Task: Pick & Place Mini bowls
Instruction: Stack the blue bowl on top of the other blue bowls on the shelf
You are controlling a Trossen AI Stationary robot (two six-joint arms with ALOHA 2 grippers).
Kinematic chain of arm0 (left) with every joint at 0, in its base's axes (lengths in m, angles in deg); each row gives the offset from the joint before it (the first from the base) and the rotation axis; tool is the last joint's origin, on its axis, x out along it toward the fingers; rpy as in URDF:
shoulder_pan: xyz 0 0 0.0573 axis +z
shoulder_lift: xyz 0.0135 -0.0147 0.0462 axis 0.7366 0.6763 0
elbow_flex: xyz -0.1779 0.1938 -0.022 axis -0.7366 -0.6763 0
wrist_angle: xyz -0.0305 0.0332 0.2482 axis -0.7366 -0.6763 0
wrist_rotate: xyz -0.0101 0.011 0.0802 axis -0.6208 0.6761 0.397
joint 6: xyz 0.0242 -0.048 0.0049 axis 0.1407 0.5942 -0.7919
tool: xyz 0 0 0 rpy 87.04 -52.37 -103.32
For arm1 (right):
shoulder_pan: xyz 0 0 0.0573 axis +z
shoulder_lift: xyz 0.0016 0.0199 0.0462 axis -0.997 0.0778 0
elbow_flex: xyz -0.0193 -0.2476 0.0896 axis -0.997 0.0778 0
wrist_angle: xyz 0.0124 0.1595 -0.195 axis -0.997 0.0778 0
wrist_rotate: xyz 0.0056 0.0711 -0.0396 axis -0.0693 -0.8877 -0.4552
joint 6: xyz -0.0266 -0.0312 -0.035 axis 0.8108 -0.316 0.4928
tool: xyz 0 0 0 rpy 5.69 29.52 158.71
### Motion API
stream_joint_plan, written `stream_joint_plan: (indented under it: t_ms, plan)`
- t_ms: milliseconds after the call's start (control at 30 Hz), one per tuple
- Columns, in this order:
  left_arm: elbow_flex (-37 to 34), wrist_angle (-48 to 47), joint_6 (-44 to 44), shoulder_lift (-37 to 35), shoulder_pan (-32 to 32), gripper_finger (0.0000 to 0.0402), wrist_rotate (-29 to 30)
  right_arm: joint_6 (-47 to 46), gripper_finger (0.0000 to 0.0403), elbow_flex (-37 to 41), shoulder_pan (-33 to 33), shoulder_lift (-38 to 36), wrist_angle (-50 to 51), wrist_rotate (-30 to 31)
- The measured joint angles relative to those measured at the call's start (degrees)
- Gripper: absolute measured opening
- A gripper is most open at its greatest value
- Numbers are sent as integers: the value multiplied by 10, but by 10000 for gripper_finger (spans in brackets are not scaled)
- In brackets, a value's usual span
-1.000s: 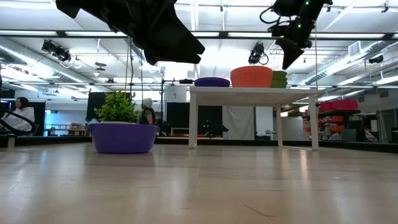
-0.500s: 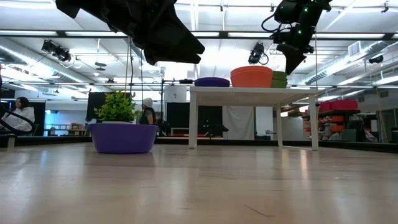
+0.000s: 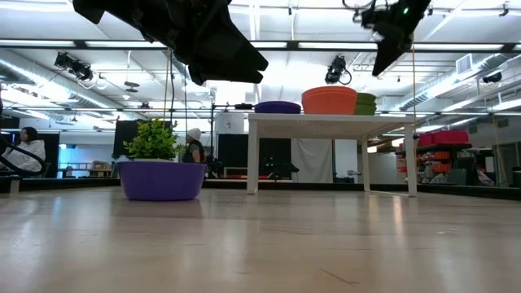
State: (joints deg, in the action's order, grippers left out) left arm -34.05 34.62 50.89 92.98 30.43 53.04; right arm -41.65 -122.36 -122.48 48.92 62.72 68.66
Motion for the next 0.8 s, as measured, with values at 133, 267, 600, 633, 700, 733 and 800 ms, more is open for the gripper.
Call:
stream_joint_plan:
  t_ms: [133, 267, 600, 633, 700, 733, 800]
  plan:
    - [0, 0, 0, 0, -3, 183, 0, -67, 1, 49, 135, -61, 1, 2]
    - [0, 0, 0, 0, -6, 183, 0, -160, 1, 130, 298, -117, -30, 9]
    - [0, 0, -1, 0, -9, 183, 0, -354, 0, 305, 713, -101, -245, 20]
    - [0, 0, -1, 0, -9, 183, 0, -358, 0, 311, 742, -90, -274, 18]
    - [0, 0, -1, 0, -9, 183, 2, -360, 0, 314, 794, -65, -327, 17]
    - [0, 0, -1, 0, -9, 183, 2, -366, 1, 314, 816, -53, -343, 12]
    - [0, 0, -2, 0, -9, 183, 2, -400, 9, 314, 852, -29, -356, -10]
